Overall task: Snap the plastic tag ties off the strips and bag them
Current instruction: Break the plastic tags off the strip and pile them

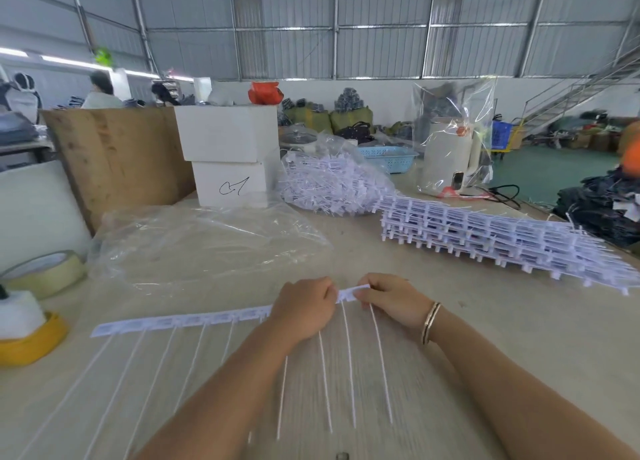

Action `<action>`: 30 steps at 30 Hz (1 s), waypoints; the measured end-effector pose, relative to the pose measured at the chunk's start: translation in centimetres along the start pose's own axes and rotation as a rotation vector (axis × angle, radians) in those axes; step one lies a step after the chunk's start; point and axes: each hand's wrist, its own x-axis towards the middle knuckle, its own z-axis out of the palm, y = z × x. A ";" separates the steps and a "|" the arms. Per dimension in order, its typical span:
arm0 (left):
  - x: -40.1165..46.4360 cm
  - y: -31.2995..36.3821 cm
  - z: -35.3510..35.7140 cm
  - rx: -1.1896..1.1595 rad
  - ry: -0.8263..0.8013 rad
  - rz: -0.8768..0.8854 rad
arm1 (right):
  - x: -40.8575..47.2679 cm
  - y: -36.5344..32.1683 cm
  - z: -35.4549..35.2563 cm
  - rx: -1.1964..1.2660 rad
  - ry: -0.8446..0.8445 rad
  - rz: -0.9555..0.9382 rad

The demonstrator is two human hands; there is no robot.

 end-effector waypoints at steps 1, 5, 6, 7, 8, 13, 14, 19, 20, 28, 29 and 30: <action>-0.3 0.2 0.3 -0.024 0.036 0.004 | -0.2 -0.1 0.1 0.031 -0.042 -0.008; -0.7 0.2 0.8 -0.066 0.121 0.074 | -0.9 -0.3 0.2 0.093 -0.133 -0.059; -0.7 0.1 0.8 -0.090 0.107 0.087 | -1.0 -0.2 0.3 0.142 -0.130 -0.065; -0.7 -0.1 0.8 -0.122 0.069 0.089 | -1.0 -0.1 0.4 0.208 -0.121 -0.066; -0.7 -0.2 0.9 -0.162 0.020 0.088 | -1.1 0.1 0.5 0.268 -0.114 -0.061; -0.4 -0.9 0.5 -0.379 -0.066 0.070 | -1.0 0.5 1.3 0.279 -0.019 -0.100; -0.3 -0.8 0.2 -0.410 -0.067 0.062 | -1.0 0.4 1.4 0.260 0.010 -0.118; -0.6 -0.5 -0.4 -0.592 -0.026 0.011 | -1.0 0.1 2.2 0.240 0.145 -0.190; -0.7 -0.5 -0.5 -0.622 -0.015 0.006 | -1.0 -0.1 2.3 0.258 0.166 -0.200; -0.8 0.1 -0.9 -0.778 0.065 0.014 | -1.2 -0.6 2.6 0.295 0.279 -0.329; -0.7 0.1 -0.9 -0.791 0.061 0.017 | -1.2 -0.5 2.6 0.298 0.287 -0.335; -0.7 0.1 -1.0 -0.803 0.061 0.024 | -1.2 -0.5 2.6 0.298 0.294 -0.340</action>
